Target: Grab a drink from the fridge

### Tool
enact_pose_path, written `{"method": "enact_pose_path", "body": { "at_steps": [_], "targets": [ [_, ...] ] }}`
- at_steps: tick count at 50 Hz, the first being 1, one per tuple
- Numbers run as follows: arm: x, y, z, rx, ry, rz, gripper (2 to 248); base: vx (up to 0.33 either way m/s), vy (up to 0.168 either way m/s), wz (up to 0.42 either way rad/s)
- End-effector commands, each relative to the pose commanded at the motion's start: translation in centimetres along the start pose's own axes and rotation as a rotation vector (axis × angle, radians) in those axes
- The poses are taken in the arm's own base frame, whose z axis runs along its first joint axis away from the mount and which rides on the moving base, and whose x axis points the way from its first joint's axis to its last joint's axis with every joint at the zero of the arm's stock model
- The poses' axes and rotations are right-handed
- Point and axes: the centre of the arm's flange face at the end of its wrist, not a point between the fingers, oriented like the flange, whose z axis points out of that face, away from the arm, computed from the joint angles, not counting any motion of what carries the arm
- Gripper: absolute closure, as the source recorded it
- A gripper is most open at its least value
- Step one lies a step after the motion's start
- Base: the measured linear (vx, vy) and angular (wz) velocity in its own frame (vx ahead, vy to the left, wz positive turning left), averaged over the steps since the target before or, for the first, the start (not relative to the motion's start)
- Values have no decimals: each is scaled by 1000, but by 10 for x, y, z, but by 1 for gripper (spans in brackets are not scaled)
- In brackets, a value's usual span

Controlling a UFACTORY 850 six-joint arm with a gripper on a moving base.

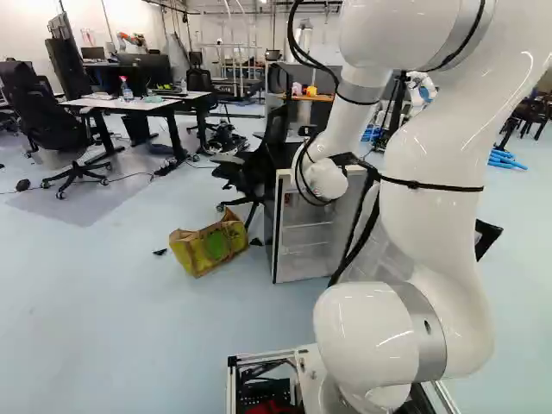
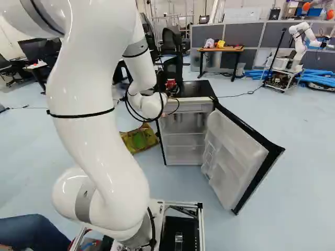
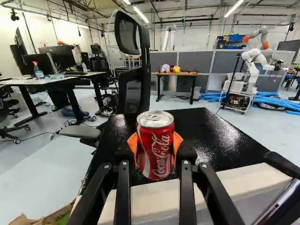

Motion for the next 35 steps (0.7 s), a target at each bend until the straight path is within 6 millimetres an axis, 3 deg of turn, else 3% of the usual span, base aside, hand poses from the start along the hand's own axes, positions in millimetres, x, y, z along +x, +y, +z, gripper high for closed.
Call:
{"method": "enact_pose_path", "body": {
  "at_steps": [35],
  "targets": [
    [-12, -6, 62, 8, -71, 0, 156, 0, 0, 0]
  ]
}}
